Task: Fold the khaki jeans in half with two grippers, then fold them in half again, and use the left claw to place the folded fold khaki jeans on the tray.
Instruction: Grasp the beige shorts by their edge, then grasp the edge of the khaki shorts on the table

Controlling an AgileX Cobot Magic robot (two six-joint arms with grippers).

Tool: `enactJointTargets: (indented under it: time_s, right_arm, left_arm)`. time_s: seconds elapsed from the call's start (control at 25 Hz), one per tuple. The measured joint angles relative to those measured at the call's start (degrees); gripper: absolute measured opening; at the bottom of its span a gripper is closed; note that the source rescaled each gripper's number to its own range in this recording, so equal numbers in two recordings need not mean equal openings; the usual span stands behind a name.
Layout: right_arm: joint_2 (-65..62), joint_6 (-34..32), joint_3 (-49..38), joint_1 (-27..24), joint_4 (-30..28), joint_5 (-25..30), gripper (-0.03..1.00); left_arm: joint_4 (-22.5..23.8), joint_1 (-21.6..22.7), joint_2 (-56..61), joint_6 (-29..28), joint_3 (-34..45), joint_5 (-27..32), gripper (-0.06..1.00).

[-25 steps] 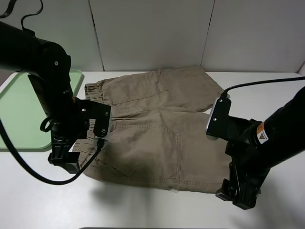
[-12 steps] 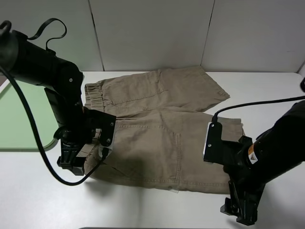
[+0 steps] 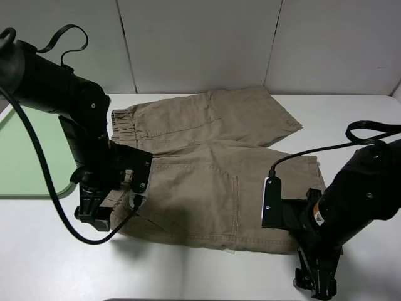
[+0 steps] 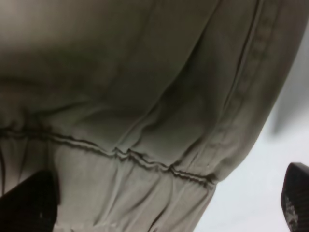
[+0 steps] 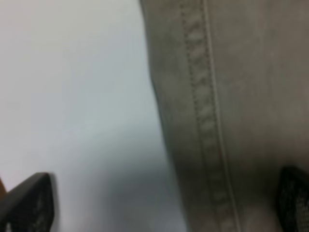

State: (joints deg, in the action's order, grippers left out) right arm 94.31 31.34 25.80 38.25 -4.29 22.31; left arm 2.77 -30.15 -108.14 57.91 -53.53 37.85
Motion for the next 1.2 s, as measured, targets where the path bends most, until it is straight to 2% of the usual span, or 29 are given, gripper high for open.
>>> enactJointTargets:
  time_s: [0.32, 0.44, 0.52, 0.64, 0.76, 0.88, 0.96, 1.04, 1.08, 1.16, 1.2]
  right_arm:
    - [2.46, -0.25, 0.18, 0.0, -1.16, -1.18, 1.0]
    - [2.56, -0.39, 0.24, 0.0, -1.16, -1.13, 1.0]
    - [2.56, -0.82, 0.24, 0.0, -1.21, -1.18, 1.0]
    - [2.56, -2.1, 0.24, 0.0, -1.34, -1.3, 1.0]
    - [2.56, -3.03, 0.24, 0.0, -1.34, -1.45, 0.95]
    - [2.66, -3.67, 0.42, 0.0, -1.34, -1.85, 0.8]
    - [2.66, -3.75, 0.42, 0.0, -1.1, -1.85, 0.62]
    - [2.66, -3.8, 0.42, 0.0, -1.1, -2.32, 0.43]
    - [2.66, -3.8, 0.42, 0.0, -1.35, -2.63, 0.28]
    - [2.66, -3.8, 0.42, 0.0, -2.06, -2.99, 0.06]
    - [2.77, -3.8, 0.42, 0.0, -2.44, -3.05, 0.01]
  left_arm:
    - [0.0, 0.0, -0.07, 0.0, 1.89, -0.24, 0.91]
    - [0.1, 0.0, -0.07, 0.06, 3.91, -2.05, 0.87]
    - [0.4, 0.0, 0.04, 0.06, 4.8, -3.68, 0.8]
    - [0.78, 0.0, 0.23, 0.06, 5.53, -5.65, 0.62]
    - [0.67, 0.0, 0.23, 0.06, 5.72, -5.71, 0.38]
    - [0.6, 0.0, 0.23, 0.06, 5.79, -5.79, 0.15]
    - [0.52, 0.0, 0.27, 0.06, 5.79, -5.73, 0.03]
    - [0.48, 0.0, 0.3, 0.06, 5.79, -5.67, 0.01]
    - [0.48, 0.0, 0.34, 0.08, 5.79, -5.67, 0.01]
    - [0.48, 0.0, 0.4, 0.13, 5.79, -5.67, 0.01]
    - [0.48, 0.0, 0.4, 0.19, 5.79, -5.67, 0.01]
